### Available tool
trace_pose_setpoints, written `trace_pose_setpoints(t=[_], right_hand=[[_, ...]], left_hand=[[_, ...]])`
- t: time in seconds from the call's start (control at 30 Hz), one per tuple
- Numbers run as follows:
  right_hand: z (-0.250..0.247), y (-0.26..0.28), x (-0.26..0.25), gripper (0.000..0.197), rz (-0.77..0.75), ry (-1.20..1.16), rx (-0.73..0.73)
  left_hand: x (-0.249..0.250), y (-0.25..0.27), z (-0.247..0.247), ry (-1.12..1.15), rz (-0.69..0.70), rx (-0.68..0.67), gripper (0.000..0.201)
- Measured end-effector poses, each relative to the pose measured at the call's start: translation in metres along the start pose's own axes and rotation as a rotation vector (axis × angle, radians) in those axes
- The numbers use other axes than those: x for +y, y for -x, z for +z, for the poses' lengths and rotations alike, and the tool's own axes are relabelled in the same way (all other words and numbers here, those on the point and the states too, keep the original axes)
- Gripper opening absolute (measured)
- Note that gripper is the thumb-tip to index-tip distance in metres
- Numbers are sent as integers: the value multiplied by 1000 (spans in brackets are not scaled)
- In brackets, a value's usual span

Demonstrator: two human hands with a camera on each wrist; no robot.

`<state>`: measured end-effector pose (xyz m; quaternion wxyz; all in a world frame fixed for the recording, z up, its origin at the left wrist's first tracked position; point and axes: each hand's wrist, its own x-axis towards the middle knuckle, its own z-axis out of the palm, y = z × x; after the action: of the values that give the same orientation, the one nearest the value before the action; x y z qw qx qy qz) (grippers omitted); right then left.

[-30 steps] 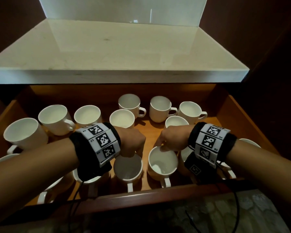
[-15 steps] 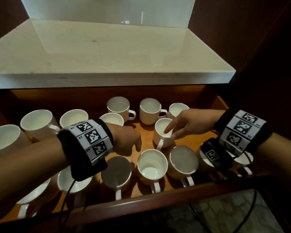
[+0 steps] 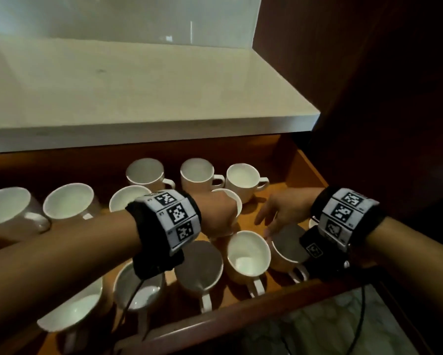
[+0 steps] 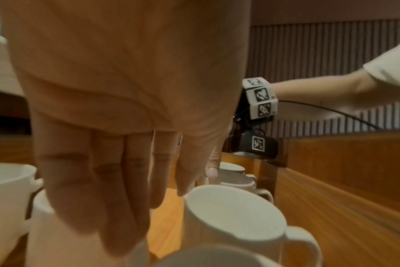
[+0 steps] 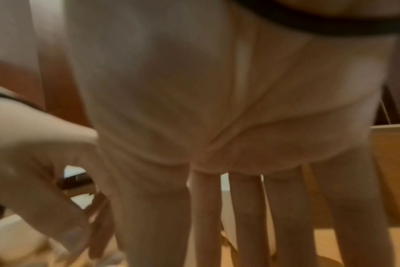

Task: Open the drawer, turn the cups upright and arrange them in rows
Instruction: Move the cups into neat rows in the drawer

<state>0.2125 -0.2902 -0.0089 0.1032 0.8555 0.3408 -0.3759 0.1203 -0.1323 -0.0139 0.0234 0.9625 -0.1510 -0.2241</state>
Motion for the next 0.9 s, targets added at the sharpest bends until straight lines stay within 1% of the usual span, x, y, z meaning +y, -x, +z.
trace_pose_setpoints(t=[0.17,0.27,0.3,0.37,0.47,0.57,0.63,0.73,0.8,0.9], right_hand=[[-12,-11,-2,35,-27,-170,250],[-20,-22,-19,33,-15,-216,344],[-22,-27,-26,35,-18,-210,343],[-22,-35,-38,40,-24,-158,293],[-20,-49,-51,49,-13,-71,267],[-21,-59,-57,52,11,-48,268],[-21,-60,-58,52,7,-138,282],[-20,-56,-56,51,6,-318,292],[-18,-51,-50,48,9,-362,291],[-17,-39,-37,35,39,-326,284]], left_hand=[[-26,-3,-2,-27,-97,71,29],[-42,-3,-3,-19,-150,91,25],[-47,-2,-3,-7,-163,94,24],[-54,-1,-2,39,-177,107,26],[-61,3,2,122,-199,130,37],[-68,4,5,160,-240,127,46],[-72,0,5,218,-263,110,48],[-74,-10,2,415,-261,38,42],[-74,-20,2,399,-244,11,39],[-65,-33,6,243,-266,16,35]])
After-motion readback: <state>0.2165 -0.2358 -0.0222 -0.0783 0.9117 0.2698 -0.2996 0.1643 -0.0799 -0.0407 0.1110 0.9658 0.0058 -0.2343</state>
